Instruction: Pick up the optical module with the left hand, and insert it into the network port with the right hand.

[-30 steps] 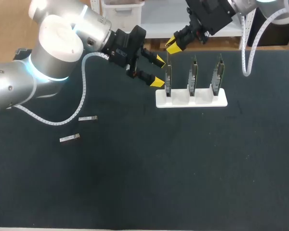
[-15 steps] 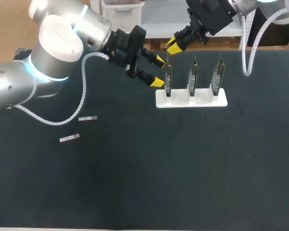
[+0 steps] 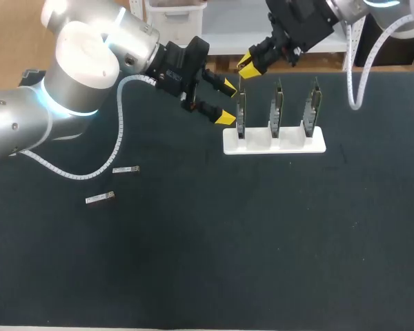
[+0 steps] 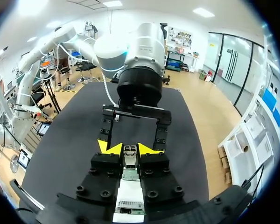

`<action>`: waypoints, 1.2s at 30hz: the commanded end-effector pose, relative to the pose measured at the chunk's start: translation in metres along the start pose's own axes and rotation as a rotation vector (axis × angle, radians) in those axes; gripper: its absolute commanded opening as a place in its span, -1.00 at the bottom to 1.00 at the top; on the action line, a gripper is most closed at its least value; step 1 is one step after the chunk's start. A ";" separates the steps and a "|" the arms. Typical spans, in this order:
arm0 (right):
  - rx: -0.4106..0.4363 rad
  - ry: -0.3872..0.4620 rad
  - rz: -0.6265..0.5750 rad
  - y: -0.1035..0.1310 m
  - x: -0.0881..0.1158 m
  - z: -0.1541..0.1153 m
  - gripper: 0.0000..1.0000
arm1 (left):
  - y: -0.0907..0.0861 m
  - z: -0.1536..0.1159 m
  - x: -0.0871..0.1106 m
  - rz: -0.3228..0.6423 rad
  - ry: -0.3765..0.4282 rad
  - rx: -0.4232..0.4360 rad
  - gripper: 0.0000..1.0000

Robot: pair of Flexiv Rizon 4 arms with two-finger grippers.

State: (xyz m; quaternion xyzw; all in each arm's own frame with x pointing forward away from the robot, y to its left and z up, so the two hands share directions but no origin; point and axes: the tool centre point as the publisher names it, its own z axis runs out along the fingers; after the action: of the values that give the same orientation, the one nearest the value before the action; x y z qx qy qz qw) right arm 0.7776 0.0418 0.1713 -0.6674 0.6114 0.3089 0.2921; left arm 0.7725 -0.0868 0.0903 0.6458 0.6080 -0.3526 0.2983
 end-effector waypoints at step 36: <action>0.002 -0.006 0.031 0.002 0.006 0.003 -1.00 | 0.002 0.000 -0.001 -0.001 0.004 0.004 1.00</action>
State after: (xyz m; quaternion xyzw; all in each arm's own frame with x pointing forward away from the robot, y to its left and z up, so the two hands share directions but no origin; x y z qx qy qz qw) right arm 0.7761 0.0395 0.1687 -0.6571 0.6215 0.3154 0.2870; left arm 0.7725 -0.0868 0.0903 0.6458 0.6080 -0.3526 0.2983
